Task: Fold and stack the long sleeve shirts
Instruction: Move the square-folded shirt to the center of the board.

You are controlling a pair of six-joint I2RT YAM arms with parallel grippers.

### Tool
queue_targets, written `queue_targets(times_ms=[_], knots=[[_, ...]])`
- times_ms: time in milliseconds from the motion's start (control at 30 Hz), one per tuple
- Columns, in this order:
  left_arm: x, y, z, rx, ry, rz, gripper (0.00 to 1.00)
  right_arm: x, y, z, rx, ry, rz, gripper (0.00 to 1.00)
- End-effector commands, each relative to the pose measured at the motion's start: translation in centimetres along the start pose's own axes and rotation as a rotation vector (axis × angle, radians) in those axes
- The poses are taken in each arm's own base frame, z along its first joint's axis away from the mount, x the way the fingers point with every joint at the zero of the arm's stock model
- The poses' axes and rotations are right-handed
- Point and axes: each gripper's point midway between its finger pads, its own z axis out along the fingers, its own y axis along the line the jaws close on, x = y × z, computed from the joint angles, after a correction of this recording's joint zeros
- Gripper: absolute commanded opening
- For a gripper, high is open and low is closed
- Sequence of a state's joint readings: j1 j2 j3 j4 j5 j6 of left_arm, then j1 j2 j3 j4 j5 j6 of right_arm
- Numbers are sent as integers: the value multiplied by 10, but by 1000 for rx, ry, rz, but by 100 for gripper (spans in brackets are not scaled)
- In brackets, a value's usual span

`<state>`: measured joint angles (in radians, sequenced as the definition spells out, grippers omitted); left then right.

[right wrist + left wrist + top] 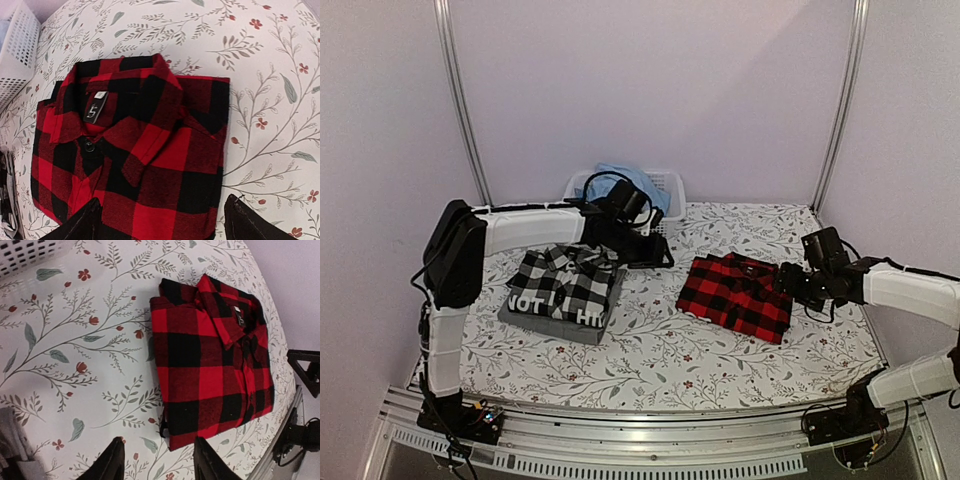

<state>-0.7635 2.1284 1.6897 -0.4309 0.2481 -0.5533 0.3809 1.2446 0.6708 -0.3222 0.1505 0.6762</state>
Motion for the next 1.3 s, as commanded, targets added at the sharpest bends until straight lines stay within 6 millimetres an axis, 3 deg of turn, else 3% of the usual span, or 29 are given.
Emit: queue_targets(times_ms=[0,167,367,633,967,1100,1267], knots=[[10,-31,25,113,59,109,48,-4,-20,-4,12,-31,104,82],[23,-41,52,161,121,134,49,2,-31,5,-3,-1,145,79],[34,-28,81,117,159,120,49,8,-38,19,-44,42,177,71],[43,-24,98,122,183,101,50,17,-43,42,-75,103,187,60],[44,-22,117,129,184,70,49,29,-41,61,-89,163,188,56],[44,-27,120,141,184,46,37,27,-39,65,-94,172,180,52],[56,-27,106,119,193,0,20,27,-25,69,-126,213,142,49]])
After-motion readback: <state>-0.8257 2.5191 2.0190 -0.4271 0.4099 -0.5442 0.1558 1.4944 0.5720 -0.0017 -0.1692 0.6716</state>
